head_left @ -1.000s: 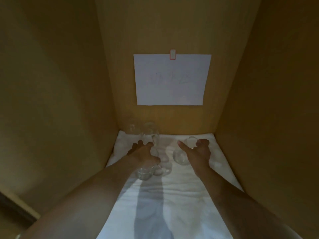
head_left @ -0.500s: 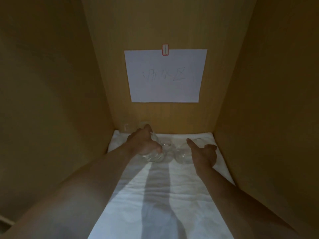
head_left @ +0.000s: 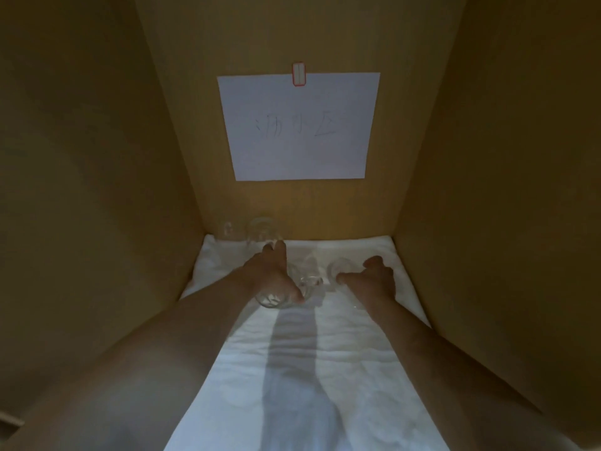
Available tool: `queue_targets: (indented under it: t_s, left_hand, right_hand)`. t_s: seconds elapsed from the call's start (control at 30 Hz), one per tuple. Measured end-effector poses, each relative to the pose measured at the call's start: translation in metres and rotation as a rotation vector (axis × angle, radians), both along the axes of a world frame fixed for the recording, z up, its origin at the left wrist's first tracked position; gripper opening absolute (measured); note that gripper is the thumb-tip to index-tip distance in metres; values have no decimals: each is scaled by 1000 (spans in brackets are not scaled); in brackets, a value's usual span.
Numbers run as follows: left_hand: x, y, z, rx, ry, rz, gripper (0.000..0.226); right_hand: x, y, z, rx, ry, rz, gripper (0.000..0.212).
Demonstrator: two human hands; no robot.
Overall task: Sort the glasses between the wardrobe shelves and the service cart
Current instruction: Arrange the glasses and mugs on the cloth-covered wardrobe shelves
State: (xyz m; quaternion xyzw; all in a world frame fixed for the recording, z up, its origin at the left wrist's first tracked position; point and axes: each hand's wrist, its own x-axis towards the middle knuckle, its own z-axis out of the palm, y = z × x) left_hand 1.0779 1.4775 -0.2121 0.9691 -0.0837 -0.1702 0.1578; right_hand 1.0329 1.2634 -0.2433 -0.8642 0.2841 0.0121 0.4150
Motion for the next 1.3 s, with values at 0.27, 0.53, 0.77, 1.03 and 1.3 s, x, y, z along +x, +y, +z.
queue_targets:
  t_s: [0.27, 0.53, 0.77, 1.03, 1.3]
  left_hand:
    - [1, 8, 20, 25, 433, -8, 144]
    - [-24, -18, -19, -130, 383, 130, 87]
    - [-13, -35, -15, -51, 225, -24, 89]
    - [31, -37, 11, -165, -42, 0, 104]
    - [60, -52, 13, -163, -273, -40, 93]
  right_hand:
    - [-1, 1, -5, -158, 267, 220, 100]
    - [11, 15, -4, -50, 195, 176, 118]
    - [17, 1, 0, 3, 178, 112, 107]
    - [41, -23, 21, 73, -179, -16, 107]
    - [60, -37, 17, -13, -273, 9, 103]
